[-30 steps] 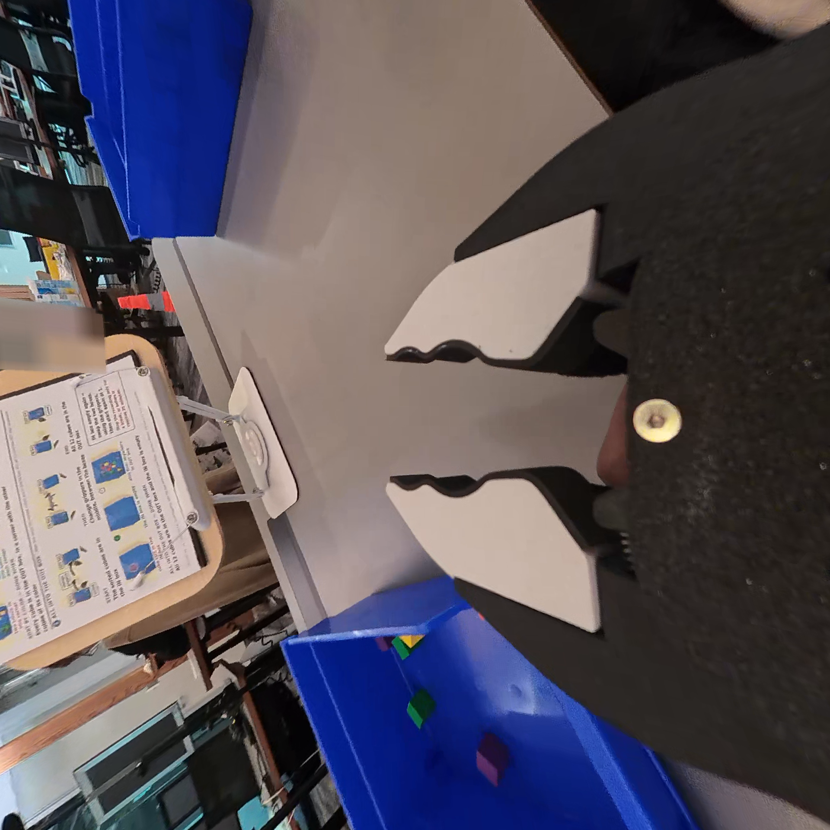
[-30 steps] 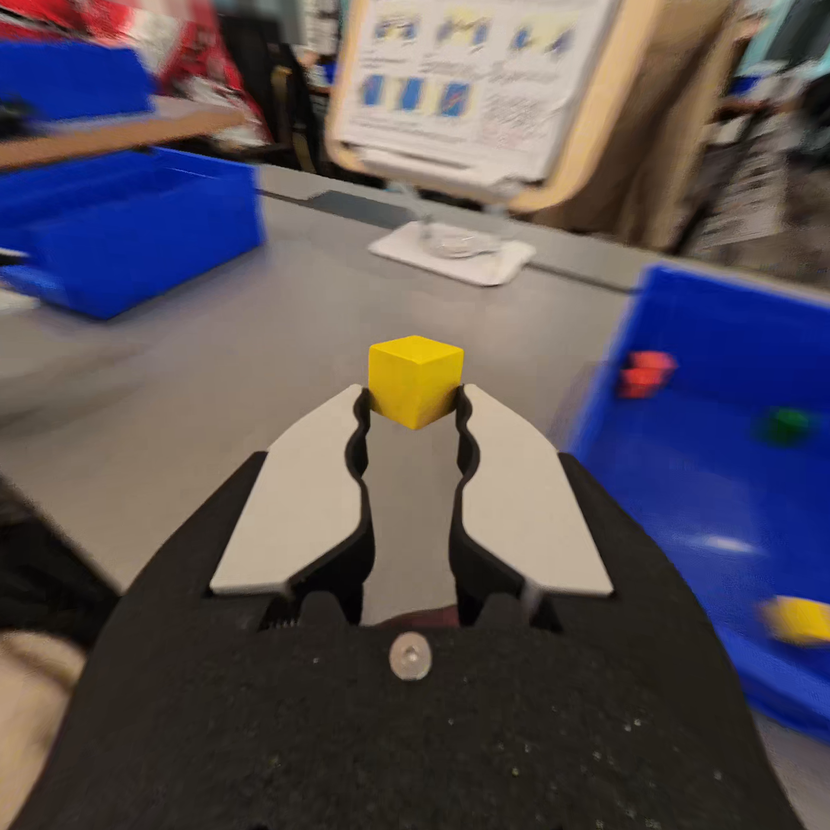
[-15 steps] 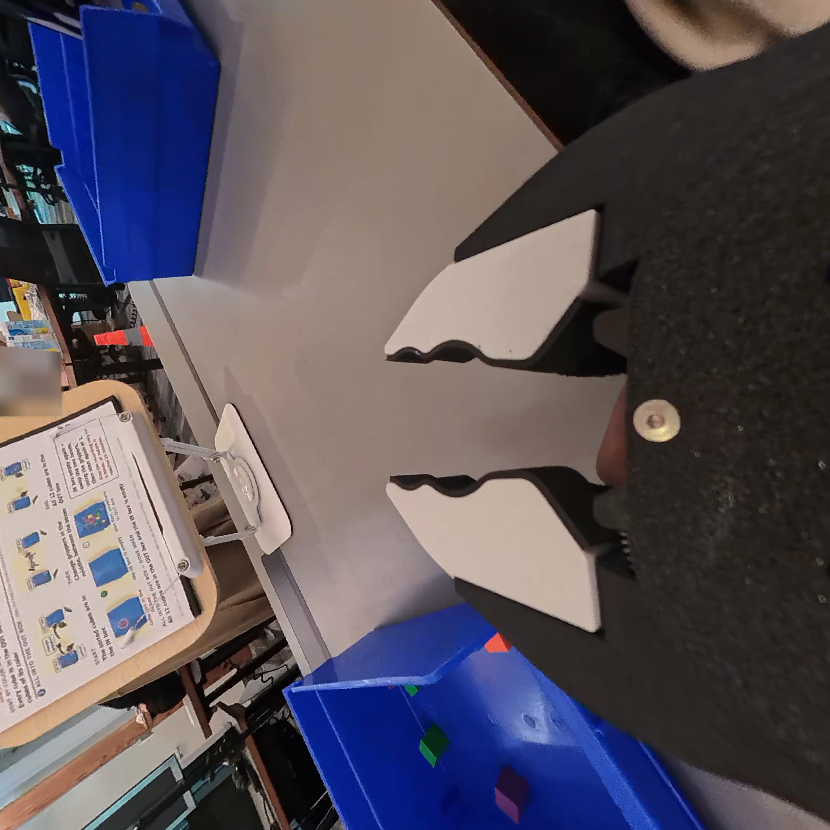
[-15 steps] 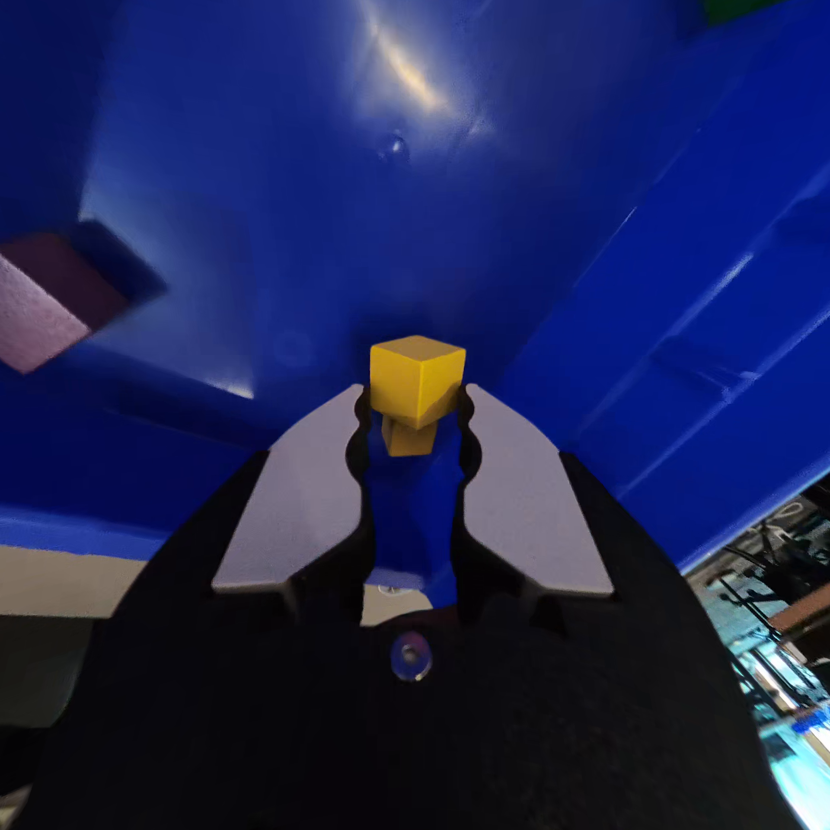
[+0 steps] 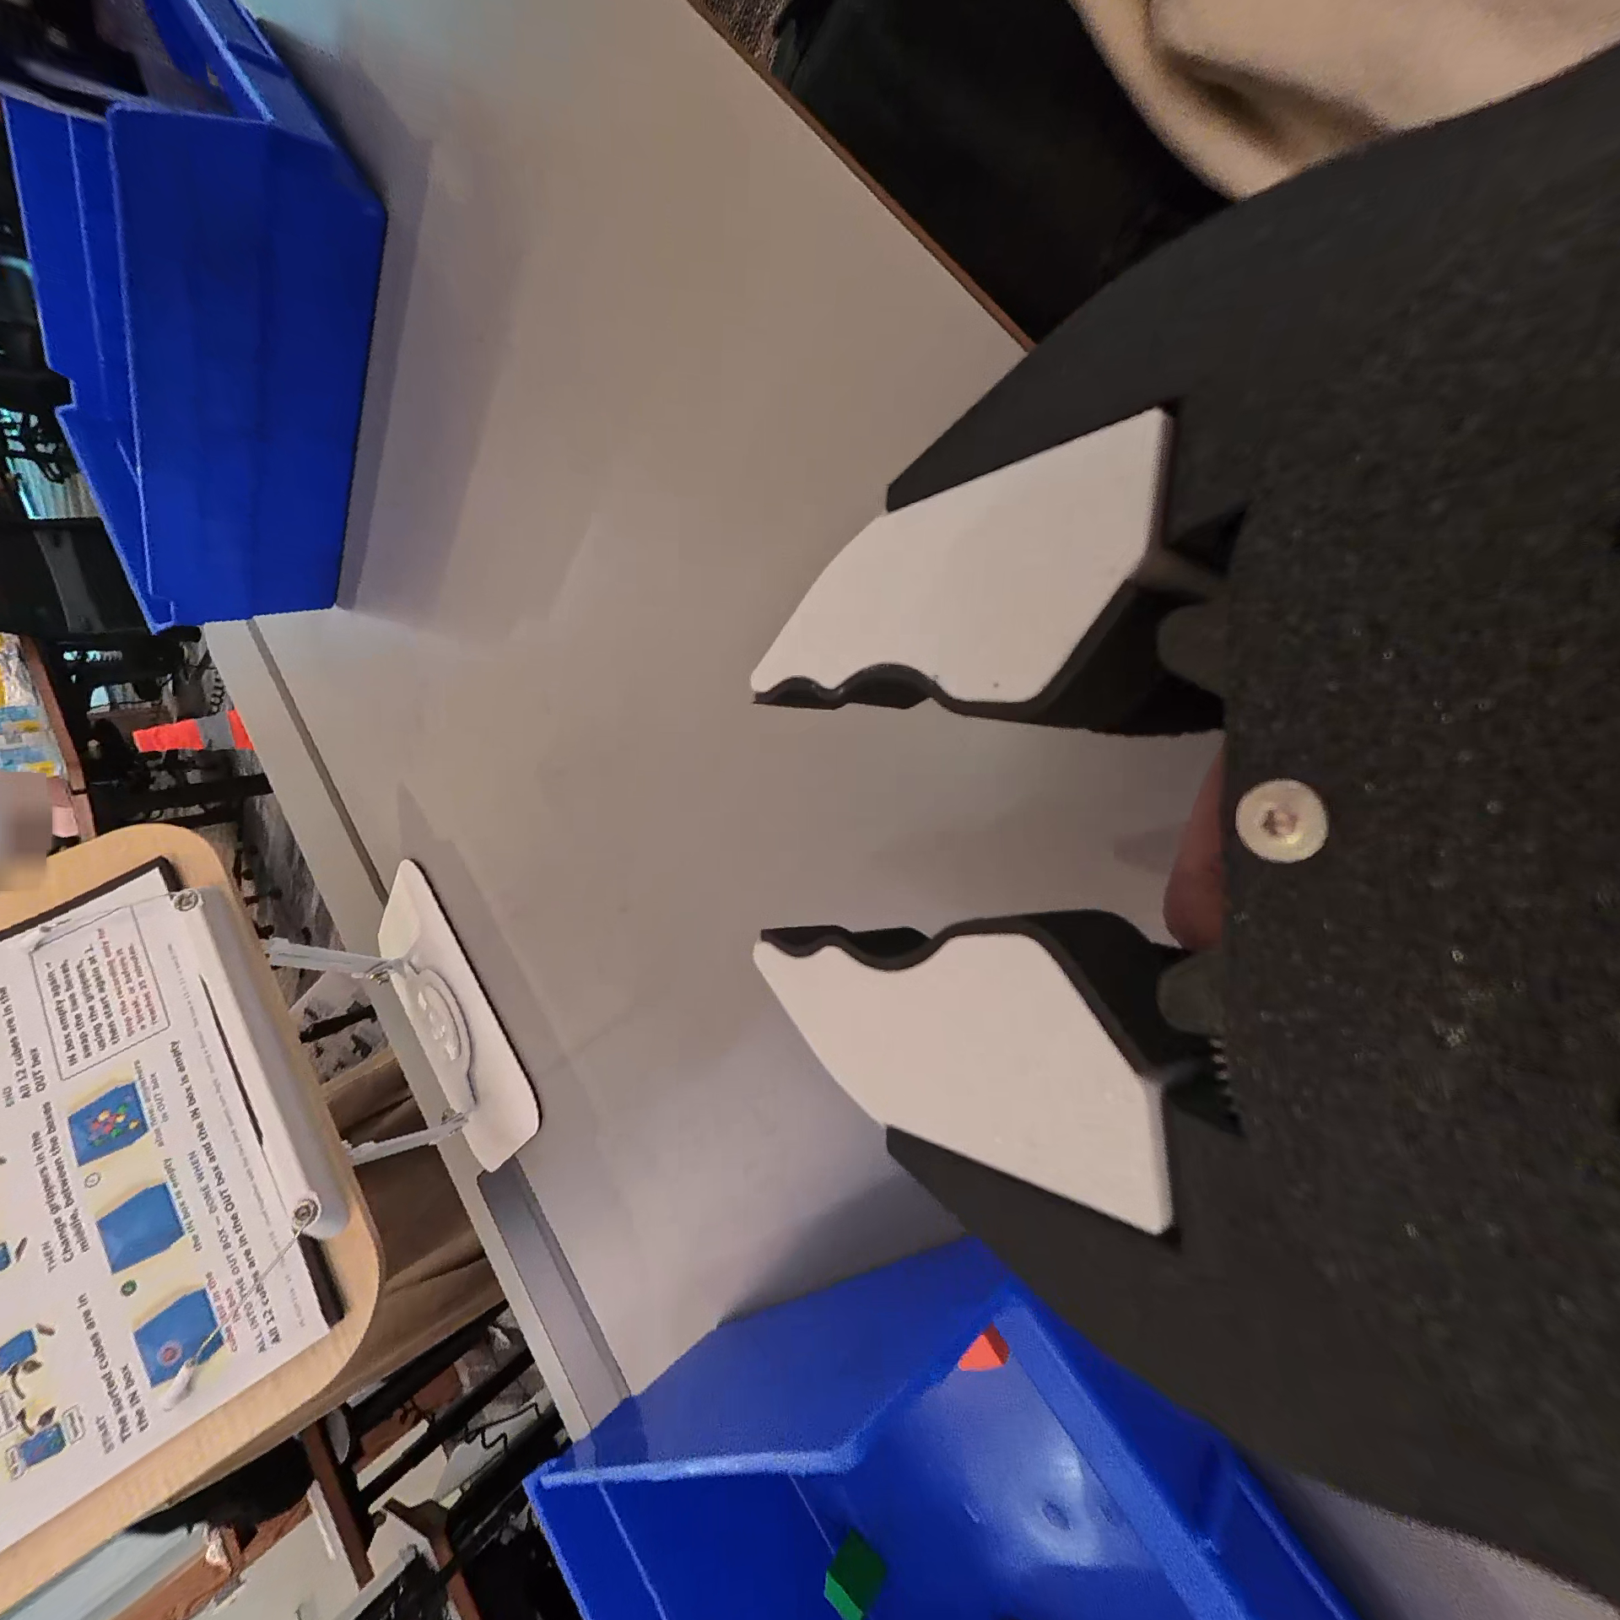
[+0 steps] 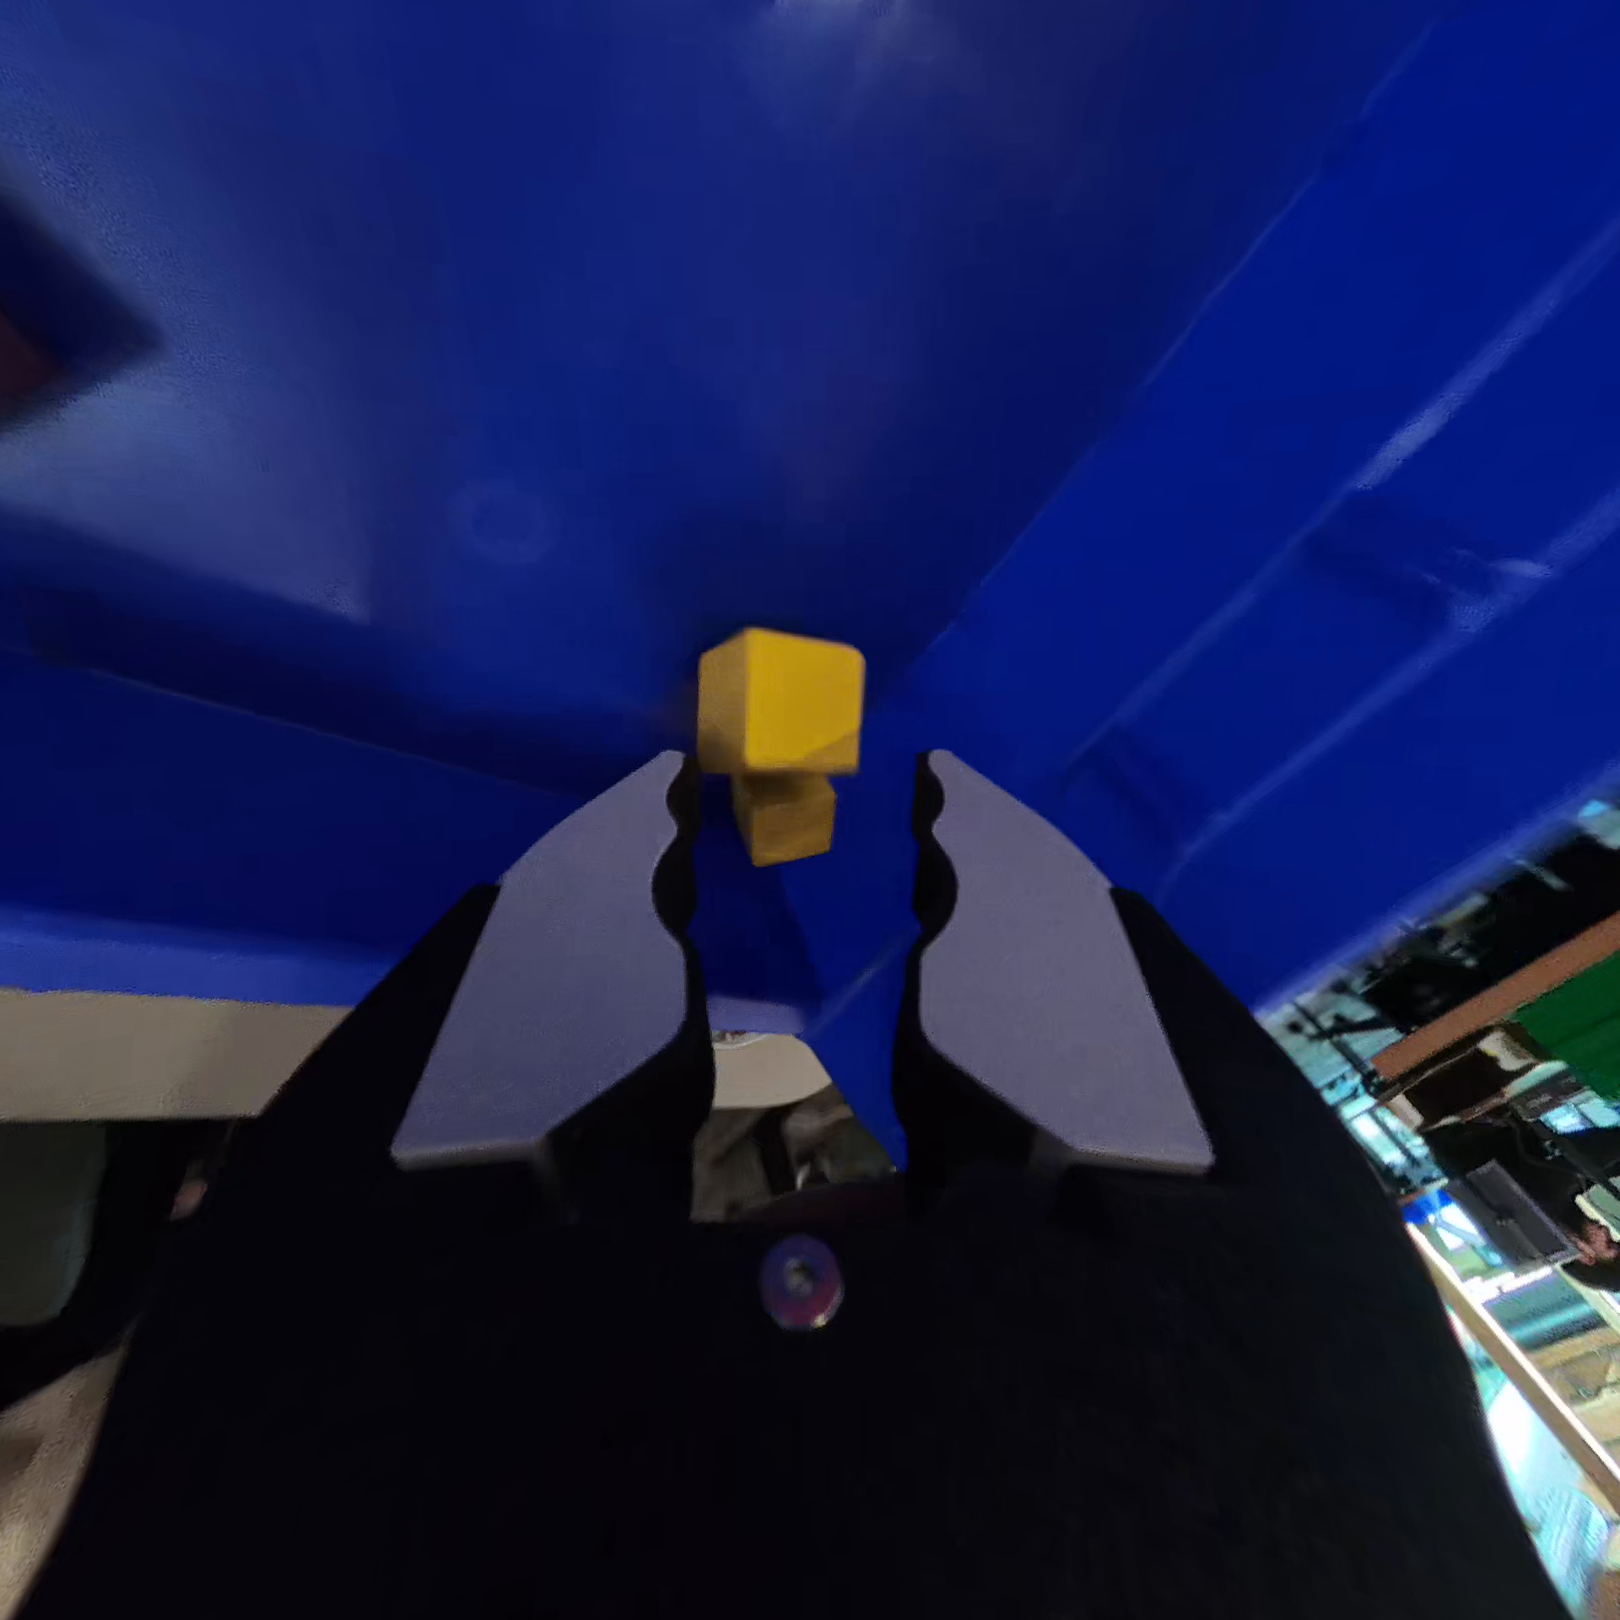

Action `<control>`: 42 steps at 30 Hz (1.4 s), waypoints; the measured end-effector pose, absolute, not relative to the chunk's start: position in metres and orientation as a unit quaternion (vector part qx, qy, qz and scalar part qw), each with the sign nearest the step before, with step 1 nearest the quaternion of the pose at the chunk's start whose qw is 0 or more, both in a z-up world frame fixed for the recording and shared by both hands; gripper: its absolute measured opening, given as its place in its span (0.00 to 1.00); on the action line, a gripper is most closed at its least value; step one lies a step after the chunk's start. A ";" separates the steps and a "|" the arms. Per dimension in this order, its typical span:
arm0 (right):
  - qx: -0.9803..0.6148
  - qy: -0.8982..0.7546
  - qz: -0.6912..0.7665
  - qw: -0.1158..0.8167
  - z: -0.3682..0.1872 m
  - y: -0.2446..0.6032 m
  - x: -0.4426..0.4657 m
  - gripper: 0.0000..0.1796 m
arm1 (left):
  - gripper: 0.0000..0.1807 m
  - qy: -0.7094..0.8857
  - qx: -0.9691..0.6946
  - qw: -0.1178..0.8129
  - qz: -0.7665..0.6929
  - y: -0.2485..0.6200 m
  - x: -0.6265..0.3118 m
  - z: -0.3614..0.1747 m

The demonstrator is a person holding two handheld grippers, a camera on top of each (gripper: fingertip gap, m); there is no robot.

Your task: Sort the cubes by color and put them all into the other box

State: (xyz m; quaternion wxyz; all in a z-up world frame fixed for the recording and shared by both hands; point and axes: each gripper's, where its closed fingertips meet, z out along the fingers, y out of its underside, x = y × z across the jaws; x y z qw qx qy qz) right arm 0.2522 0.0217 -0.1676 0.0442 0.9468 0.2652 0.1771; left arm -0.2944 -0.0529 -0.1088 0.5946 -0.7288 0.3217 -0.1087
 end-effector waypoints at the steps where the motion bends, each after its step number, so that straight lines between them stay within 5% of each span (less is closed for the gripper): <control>1: 0.945 0.266 0.189 0.004 -0.156 0.027 0.249 0.26 | 0.26 0.325 -0.729 0.592 -0.111 -0.054 -0.293 -0.111; 4: 0.916 0.264 0.193 -0.231 -0.094 0.038 0.203 0.24 | 0.26 0.327 -0.730 0.589 -0.116 -0.056 -0.290 -0.112; 7: 0.856 0.247 0.014 -0.454 -0.047 0.013 0.102 0.25 | 0.26 0.325 -0.733 0.585 -0.120 -0.056 -0.288 -0.112; 9: 0.807 0.244 -0.153 -0.515 -0.039 -0.017 0.033 0.31 | 0.26 0.319 -0.737 0.584 -0.121 -0.055 -0.289 -0.111; 13: 0.730 0.186 -0.348 -0.558 -0.055 -0.051 -0.051 0.31 | 0.26 0.306 -0.743 0.582 -0.128 -0.052 -0.293 -0.109; 32: 0.734 0.230 -0.256 -0.585 -0.093 -0.055 -0.081 0.31 | 0.27 0.243 -0.782 0.570 -0.059 -0.031 -0.366 -0.084; 37: 0.730 0.223 -0.287 -0.579 -0.088 -0.056 -0.082 0.30 | 0.29 0.293 -0.850 0.431 0.074 0.050 -0.467 -0.062; 42: 0.730 0.233 -0.284 -0.576 -0.087 -0.056 -0.080 0.29 | 0.24 0.295 -0.932 0.193 0.080 0.136 -0.539 -0.114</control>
